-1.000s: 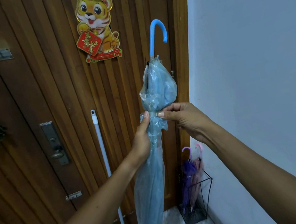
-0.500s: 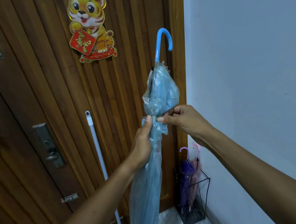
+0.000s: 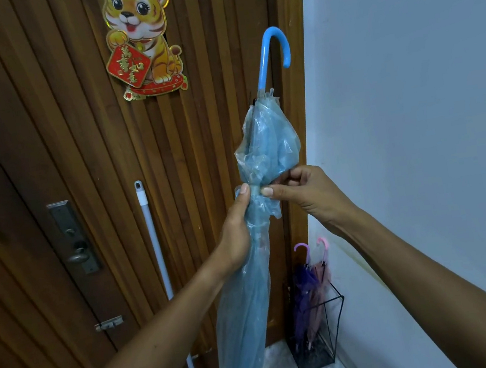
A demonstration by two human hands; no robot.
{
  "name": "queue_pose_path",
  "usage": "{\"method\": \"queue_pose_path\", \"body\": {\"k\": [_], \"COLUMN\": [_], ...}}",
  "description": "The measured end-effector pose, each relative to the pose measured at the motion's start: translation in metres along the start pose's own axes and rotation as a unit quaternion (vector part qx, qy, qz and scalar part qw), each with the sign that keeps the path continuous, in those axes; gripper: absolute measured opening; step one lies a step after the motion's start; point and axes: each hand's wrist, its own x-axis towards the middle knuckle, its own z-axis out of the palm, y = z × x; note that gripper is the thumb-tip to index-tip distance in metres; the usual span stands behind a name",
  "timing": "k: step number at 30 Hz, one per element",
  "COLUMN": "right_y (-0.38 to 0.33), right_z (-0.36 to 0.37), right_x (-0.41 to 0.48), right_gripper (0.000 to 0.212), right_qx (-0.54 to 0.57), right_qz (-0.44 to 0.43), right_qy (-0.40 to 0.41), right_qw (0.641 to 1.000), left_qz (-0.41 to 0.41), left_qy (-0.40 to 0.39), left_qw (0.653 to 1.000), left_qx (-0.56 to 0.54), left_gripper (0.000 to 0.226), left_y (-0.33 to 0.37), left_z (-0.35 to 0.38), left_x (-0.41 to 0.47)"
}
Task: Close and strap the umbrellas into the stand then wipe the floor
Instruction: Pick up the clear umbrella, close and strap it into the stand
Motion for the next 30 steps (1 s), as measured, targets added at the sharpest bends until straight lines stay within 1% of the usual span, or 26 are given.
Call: {"method": "queue_pose_path", "body": {"k": [2, 4, 7, 10, 13, 17, 18, 20, 22, 24, 25, 27, 28, 30], "right_y": [0.0, 0.001, 0.004, 0.008, 0.011, 0.013, 0.013, 0.013, 0.013, 0.011, 0.01, 0.008, 0.007, 0.008], "right_z": [-0.004, -0.01, -0.018, -0.027, -0.033, -0.045, -0.049, -0.059, -0.069, -0.076, -0.079, -0.084, -0.086, -0.094], "right_x": [0.002, 0.003, 0.004, 0.004, 0.005, 0.007, 0.008, 0.009, 0.008, 0.004, 0.001, -0.004, -0.004, -0.002], "right_gripper": [0.025, 0.019, 0.016, 0.023, 0.036, 0.038, 0.034, 0.027, 0.033, 0.031, 0.032, 0.041, 0.045, 0.044], "right_qx": [0.009, 0.017, 0.022, 0.024, 0.023, 0.01, 0.0, -0.059, -0.128, -0.152, -0.143, -0.103, -0.084, -0.061], "right_qz": [0.007, 0.016, 0.023, 0.016, 0.008, 0.015, 0.024, 0.052, 0.069, 0.081, 0.097, 0.131, 0.138, 0.125], "right_qy": [0.005, 0.009, 0.003, 0.005, 0.013, 0.012, 0.011, -0.008, -0.014, -0.016, -0.024, -0.024, -0.006, 0.039], "right_qw": [1.0, 1.0, 1.0, 1.0, 1.0, 1.0, 1.0, 0.997, 0.989, 0.985, 0.985, 0.986, 0.987, 0.989], "left_qz": [-0.003, -0.012, -0.022, -0.02, -0.014, -0.013, -0.019, -0.057, -0.112, -0.133, -0.131, -0.116, -0.107, -0.097], "left_qy": [0.009, 0.017, 0.005, 0.018, 0.021, 0.009, -0.003, -0.009, 0.011, 0.013, 0.011, 0.007, -0.002, -0.032], "left_qw": [1.0, 0.999, 0.999, 0.999, 1.0, 1.0, 0.999, 0.996, 0.986, 0.98, 0.979, 0.98, 0.98, 0.974], "left_qx": [-0.022, -0.038, -0.044, -0.032, -0.003, 0.021, 0.032, 0.073, 0.125, 0.146, 0.153, 0.164, 0.171, 0.203], "left_gripper": [0.054, 0.052, 0.049, 0.048, 0.048, 0.048, 0.049, 0.052, 0.063, 0.07, 0.069, 0.059, 0.052, 0.042], "left_y": [0.001, -0.001, -0.005, -0.01, -0.019, -0.029, -0.028, -0.026, -0.027, -0.031, -0.035, -0.042, -0.045, -0.051], "left_z": [0.007, 0.012, 0.02, 0.028, 0.032, 0.032, 0.033, 0.032, 0.031, 0.032, 0.033, 0.037, 0.039, 0.041], "left_x": [0.002, 0.004, 0.008, 0.014, 0.02, 0.028, 0.029, 0.032, 0.032, 0.033, 0.034, 0.038, 0.04, 0.047]}}
